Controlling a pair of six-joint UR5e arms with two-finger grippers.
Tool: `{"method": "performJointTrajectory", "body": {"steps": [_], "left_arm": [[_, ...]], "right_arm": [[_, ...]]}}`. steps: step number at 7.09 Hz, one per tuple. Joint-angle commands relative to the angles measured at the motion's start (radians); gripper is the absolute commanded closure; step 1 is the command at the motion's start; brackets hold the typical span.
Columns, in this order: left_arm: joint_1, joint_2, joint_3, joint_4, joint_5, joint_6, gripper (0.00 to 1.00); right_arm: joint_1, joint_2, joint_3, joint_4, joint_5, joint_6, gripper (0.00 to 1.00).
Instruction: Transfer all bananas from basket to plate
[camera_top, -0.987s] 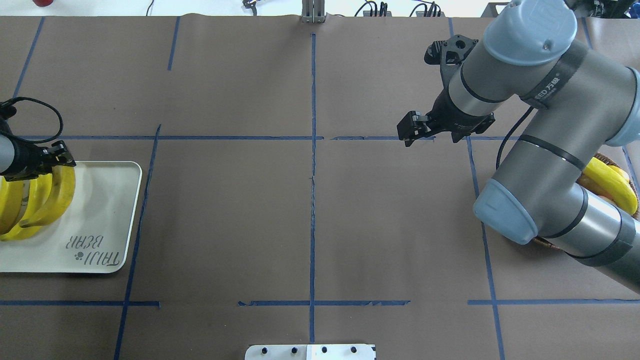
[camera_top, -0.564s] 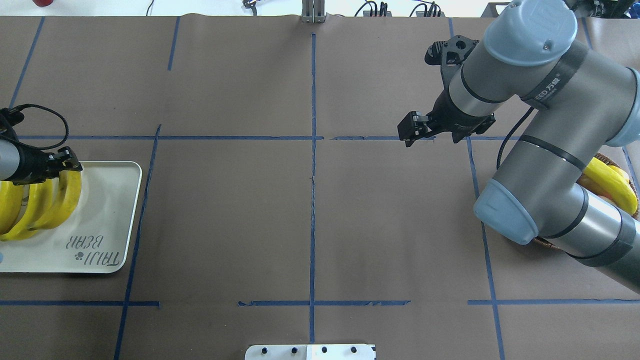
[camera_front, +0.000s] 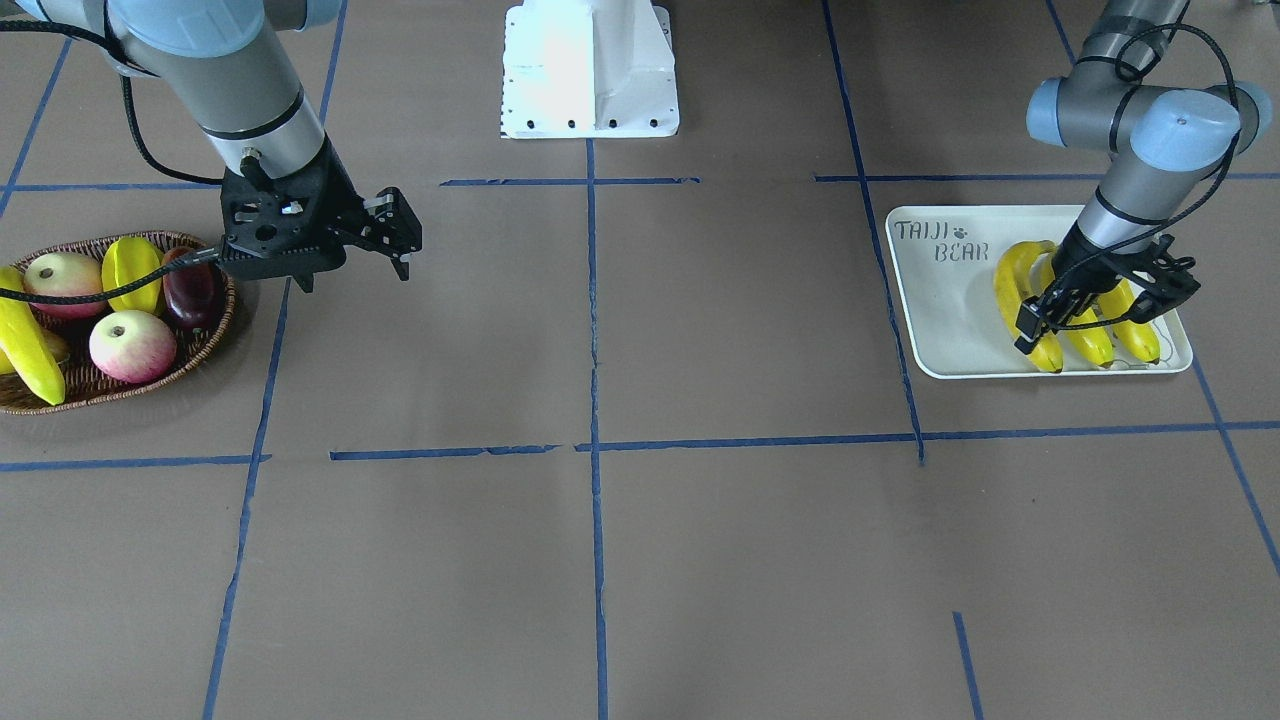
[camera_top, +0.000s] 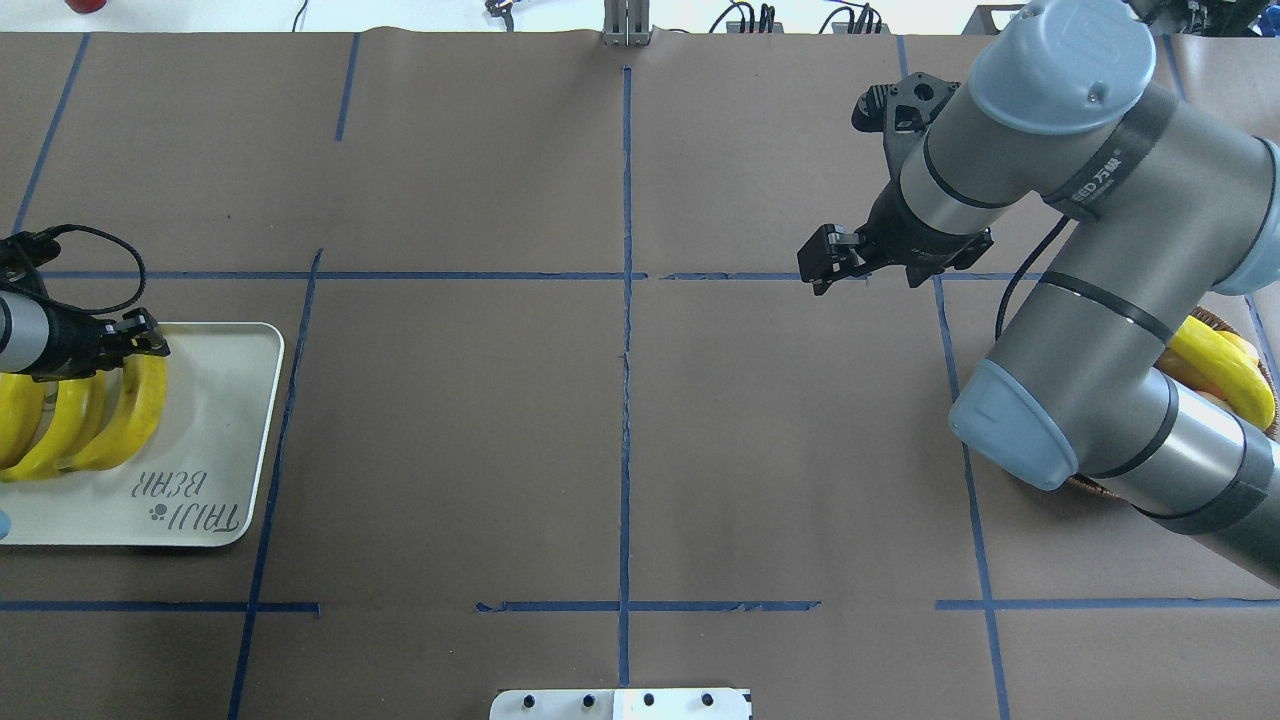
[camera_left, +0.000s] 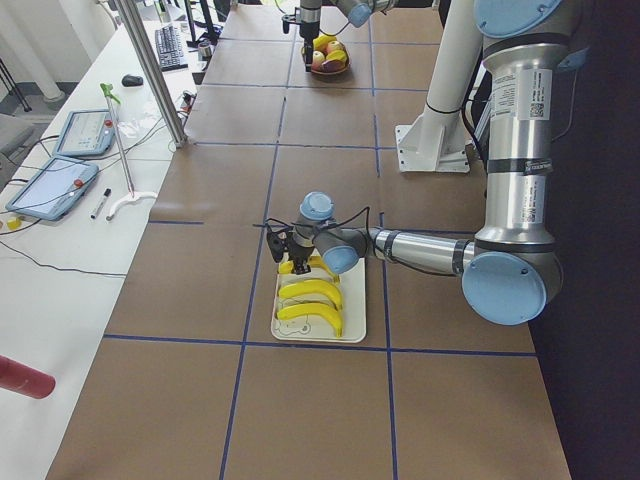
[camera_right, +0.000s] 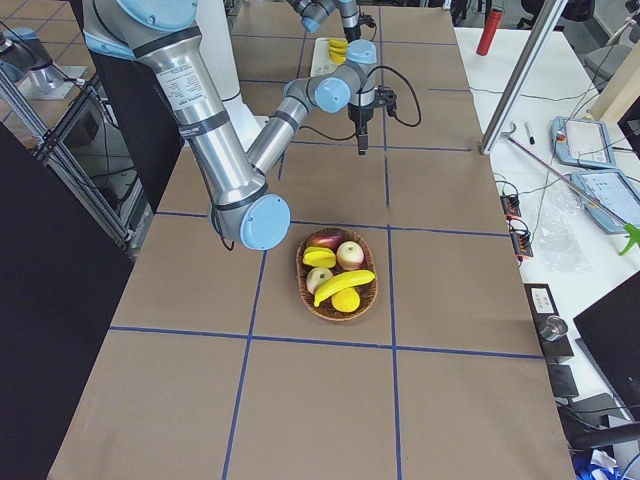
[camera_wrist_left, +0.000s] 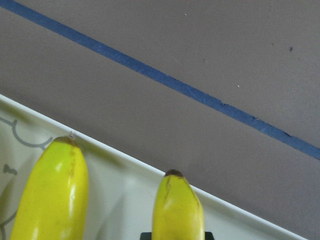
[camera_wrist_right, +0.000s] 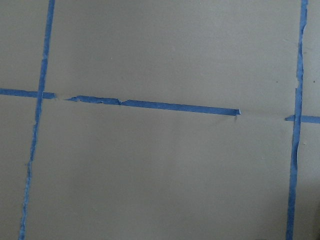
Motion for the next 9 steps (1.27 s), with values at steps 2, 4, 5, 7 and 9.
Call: {"method": "performJointTrajectory", "body": {"steps": [2, 4, 5, 7, 9], "left_arm": [[-0.042, 0.009, -0.032, 0.014, -0.131, 0.160, 0.00], [-0.154, 0.006, -0.061, 0.086, -0.270, 0.327, 0.00], [-0.176, 0.006, -0.116, 0.164, -0.288, 0.371, 0.00], [-0.171, -0.049, -0.286, 0.435, -0.285, 0.368, 0.00], [-0.164, -0.108, -0.315, 0.531, -0.277, 0.362, 0.00]], "right_arm": [[0.038, 0.000, 0.014, -0.012, 0.005, -0.004, 0.00], [0.139, -0.092, 0.035, -0.012, 0.092, -0.175, 0.00], [0.202, -0.158, 0.043, -0.011, 0.115, -0.296, 0.00], [0.294, -0.329, 0.063, 0.002, 0.153, -0.584, 0.00], [0.318, -0.520, 0.080, 0.146, 0.152, -0.710, 0.00]]}}
